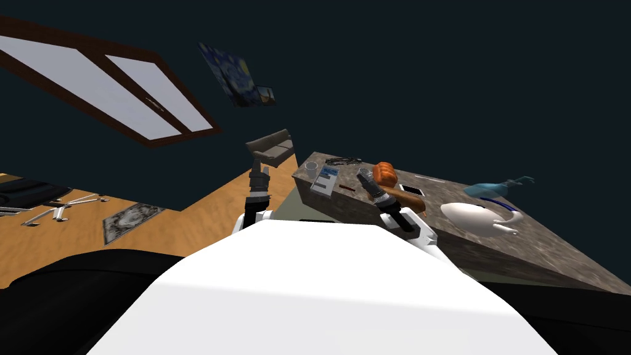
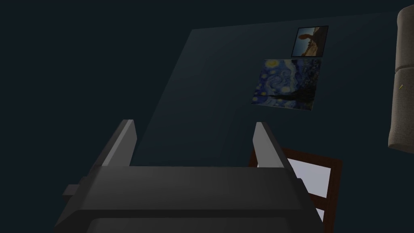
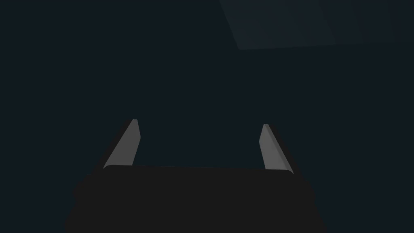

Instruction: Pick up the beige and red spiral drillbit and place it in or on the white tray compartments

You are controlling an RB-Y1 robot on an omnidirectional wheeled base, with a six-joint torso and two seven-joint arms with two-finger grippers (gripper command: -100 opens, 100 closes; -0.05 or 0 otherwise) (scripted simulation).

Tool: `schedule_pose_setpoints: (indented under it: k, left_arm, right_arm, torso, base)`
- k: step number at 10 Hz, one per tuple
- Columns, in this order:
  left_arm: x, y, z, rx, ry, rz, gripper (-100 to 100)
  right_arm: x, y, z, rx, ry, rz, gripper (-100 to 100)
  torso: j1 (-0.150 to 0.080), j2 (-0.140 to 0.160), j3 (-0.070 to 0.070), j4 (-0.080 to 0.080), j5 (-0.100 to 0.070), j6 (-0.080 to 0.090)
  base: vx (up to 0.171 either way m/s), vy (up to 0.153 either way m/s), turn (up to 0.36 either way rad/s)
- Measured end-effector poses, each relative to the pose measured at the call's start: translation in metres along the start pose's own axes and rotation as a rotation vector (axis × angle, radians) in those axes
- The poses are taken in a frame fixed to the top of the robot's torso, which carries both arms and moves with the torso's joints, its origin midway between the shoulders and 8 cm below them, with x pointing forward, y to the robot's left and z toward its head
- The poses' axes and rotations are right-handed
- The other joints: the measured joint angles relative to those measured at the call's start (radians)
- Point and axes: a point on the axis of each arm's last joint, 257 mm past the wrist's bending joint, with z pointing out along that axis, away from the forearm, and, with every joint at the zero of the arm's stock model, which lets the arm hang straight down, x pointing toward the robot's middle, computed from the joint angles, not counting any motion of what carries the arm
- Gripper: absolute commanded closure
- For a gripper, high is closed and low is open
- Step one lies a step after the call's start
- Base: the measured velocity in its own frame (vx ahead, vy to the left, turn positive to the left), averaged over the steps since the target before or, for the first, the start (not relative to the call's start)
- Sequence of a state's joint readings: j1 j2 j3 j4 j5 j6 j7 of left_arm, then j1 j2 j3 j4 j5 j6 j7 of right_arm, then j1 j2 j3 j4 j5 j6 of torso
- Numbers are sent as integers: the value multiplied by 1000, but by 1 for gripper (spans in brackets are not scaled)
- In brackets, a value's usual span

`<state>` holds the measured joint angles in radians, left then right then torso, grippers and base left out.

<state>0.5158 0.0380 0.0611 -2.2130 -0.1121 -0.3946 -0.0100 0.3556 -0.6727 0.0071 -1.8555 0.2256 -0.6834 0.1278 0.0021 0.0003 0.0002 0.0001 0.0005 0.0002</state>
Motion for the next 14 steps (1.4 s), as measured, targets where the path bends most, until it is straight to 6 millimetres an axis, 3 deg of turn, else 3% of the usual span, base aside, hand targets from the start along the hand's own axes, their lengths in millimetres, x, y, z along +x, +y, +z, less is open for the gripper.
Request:
schedule_pose_setpoints:
  k: [9, 14]
  left_arm:
    - [0, 0, 0, 0, 0, 0, 0]
    - [0, 0, 0, 0, 0, 0, 0]
  right_arm:
    - [22, -57, -27, 43, 281, -210, -100]
    - [36, -99, -62, 87, 471, -319, -100]
  torso:
    - [0, 0, 0, 0, 0, 0]
    - [-1, 0, 0, 0, 0, 0]
  base:
    - [-8, 37, 80]
    - [-4, 33, 141]
